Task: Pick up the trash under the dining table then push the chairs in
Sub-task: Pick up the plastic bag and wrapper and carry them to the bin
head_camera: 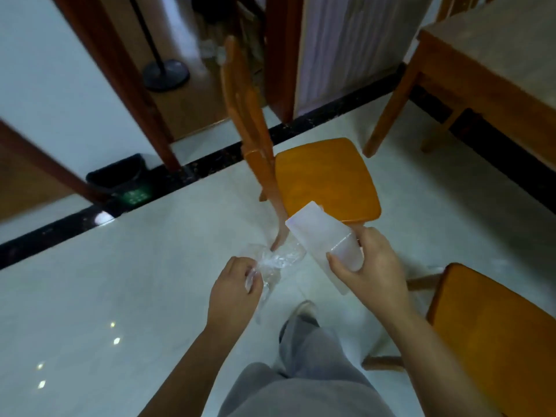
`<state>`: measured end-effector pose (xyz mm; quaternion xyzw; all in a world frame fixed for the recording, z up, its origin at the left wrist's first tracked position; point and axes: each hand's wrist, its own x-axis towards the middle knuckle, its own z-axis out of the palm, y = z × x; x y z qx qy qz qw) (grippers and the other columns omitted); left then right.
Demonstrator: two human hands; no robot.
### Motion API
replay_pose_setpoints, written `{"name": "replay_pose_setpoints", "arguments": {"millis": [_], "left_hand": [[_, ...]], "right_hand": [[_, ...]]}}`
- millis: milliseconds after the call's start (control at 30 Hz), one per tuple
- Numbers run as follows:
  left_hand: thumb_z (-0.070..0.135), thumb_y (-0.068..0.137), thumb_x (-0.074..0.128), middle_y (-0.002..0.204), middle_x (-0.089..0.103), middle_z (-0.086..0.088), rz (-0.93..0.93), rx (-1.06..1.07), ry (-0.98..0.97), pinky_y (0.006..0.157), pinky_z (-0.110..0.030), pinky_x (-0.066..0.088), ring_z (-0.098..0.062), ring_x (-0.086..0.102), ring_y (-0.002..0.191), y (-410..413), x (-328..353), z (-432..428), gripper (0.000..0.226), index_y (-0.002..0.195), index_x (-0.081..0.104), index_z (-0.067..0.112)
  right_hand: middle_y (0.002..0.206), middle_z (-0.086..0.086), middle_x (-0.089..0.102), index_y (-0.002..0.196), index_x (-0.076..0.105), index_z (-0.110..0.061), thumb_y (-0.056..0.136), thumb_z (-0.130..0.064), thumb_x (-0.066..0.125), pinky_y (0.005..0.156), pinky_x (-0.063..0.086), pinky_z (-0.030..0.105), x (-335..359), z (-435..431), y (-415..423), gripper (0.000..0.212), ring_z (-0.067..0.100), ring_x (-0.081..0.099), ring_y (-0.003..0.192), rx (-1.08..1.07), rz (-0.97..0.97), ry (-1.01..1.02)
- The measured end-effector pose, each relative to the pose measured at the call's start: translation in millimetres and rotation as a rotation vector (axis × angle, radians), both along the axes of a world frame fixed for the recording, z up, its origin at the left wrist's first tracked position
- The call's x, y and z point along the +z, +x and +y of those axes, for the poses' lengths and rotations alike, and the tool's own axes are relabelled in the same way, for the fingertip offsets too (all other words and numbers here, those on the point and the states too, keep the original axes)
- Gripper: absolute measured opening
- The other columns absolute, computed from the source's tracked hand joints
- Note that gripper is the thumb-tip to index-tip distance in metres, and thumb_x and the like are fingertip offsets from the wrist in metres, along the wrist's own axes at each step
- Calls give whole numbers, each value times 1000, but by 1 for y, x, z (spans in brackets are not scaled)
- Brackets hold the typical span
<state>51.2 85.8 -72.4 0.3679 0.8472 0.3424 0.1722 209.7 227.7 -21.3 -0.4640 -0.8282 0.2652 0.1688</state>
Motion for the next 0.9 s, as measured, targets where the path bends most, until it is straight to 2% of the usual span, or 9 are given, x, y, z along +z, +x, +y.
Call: {"name": "replay_pose_setpoints", "arguments": {"millis": [67,200,400,533,633,733,900], "left_hand": [[7,87,59,90,59,-8,-17,90,-26,73,-23,41,-15,52,77,-10,-4,-42,11,96,63,2],[6,85,59,85,58,-4,-8,266,-32,65,-19,35,-18,54,73,-29,-2,-114,3,87,62,5],[6,84,60,80,58,-1,5,534,-31,58,-15,35,-18,54,68,-65,-4,-179,3,84,59,9],[8,85,59,83,57,2,-22,688,-26,61,-9,34,-13,54,70,-103,-7,-192,4,86,58,12],[7,84,59,83,57,3,-22,771,-21,61,-6,36,-9,52,70,-146,-8,-192,6,86,58,13],[5,83,59,82,57,2,-25,833,-22,63,-1,34,-3,50,70,-197,-9,-182,14,83,54,18],[8,85,57,77,57,5,-93,985,7,62,-4,36,-5,52,72,-279,-5,-153,10,82,55,18]], "right_hand": [[121,2,57,124,47,-23,75,-46,68,84,47,32,0,-27,-25,58,22,55,105,91,18,-11],[116,3,57,120,50,-19,75,-44,69,75,41,22,0,-73,-76,55,17,53,100,274,-26,-5],[116,4,58,123,50,-16,75,-44,69,79,47,28,-10,-108,-157,59,20,54,102,538,-88,31],[112,11,60,121,53,-8,74,-35,73,80,46,34,-20,-114,-225,58,27,55,102,681,-79,45],[109,11,60,119,54,-7,74,-29,74,77,43,32,-27,-112,-285,55,28,54,100,747,-41,5],[112,10,58,122,51,-8,76,-32,71,78,40,30,-33,-98,-351,55,26,52,102,806,-21,-14],[117,9,55,126,47,-9,79,-34,68,79,39,28,-29,-68,-447,57,24,50,106,893,-6,-28]]}}
